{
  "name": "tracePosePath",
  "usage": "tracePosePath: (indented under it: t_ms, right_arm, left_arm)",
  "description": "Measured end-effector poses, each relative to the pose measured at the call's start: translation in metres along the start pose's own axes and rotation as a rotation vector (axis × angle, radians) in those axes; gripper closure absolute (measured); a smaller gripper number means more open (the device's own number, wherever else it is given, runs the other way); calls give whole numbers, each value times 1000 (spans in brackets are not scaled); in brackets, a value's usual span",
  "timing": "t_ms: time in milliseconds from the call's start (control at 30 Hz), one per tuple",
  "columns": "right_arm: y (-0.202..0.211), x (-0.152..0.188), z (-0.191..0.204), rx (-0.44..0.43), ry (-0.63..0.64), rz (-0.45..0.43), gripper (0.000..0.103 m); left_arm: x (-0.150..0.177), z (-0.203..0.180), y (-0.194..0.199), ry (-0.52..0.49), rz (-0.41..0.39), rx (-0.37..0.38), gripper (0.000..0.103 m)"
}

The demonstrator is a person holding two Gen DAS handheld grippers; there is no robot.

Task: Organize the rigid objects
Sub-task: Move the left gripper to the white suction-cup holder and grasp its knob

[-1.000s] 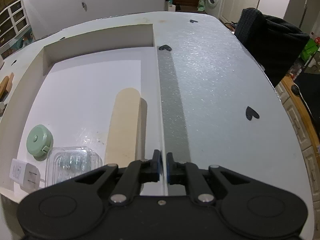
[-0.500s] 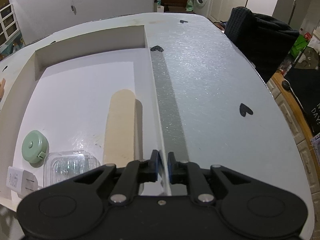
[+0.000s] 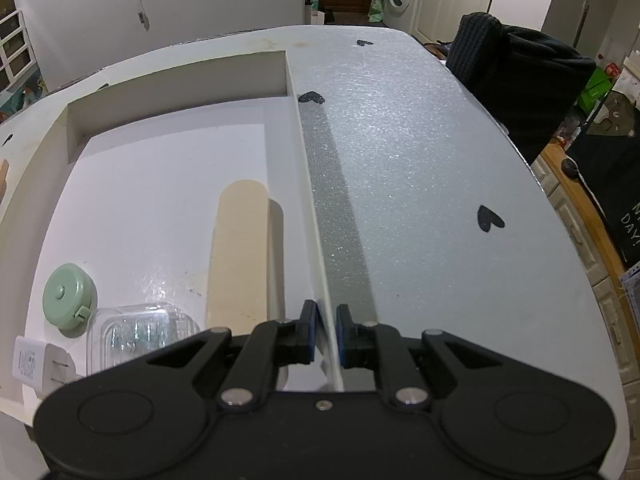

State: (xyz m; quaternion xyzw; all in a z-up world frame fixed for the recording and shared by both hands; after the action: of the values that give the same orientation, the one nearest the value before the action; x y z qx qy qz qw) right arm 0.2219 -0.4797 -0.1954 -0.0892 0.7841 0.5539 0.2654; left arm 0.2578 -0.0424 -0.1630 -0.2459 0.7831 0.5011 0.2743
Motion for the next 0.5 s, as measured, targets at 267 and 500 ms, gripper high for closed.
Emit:
tracePosePath:
  t_ms: [267, 500]
  right_arm:
    - [1, 1, 0, 1, 4, -5, 91]
    - [1, 1, 0, 0, 5, -6, 91]
  left_arm:
    - [-4, 1, -9, -81, -26, 0, 21]
    - [-26, -4, -15, -115, -61, 7, 47]
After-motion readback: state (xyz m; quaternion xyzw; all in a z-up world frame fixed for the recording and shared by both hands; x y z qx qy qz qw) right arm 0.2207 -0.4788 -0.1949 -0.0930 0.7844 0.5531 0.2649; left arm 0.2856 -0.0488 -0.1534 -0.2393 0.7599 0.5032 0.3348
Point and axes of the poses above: each gripper's, at about its wrist camera, not at the fingertips, and y roughly against the way its jaws point, z to its left, x to its underside, the point moved 8 cm from there along -y, roughly the way its jaws point, and after that the axes turned 15 degrees about x, right-handed, at the moved point
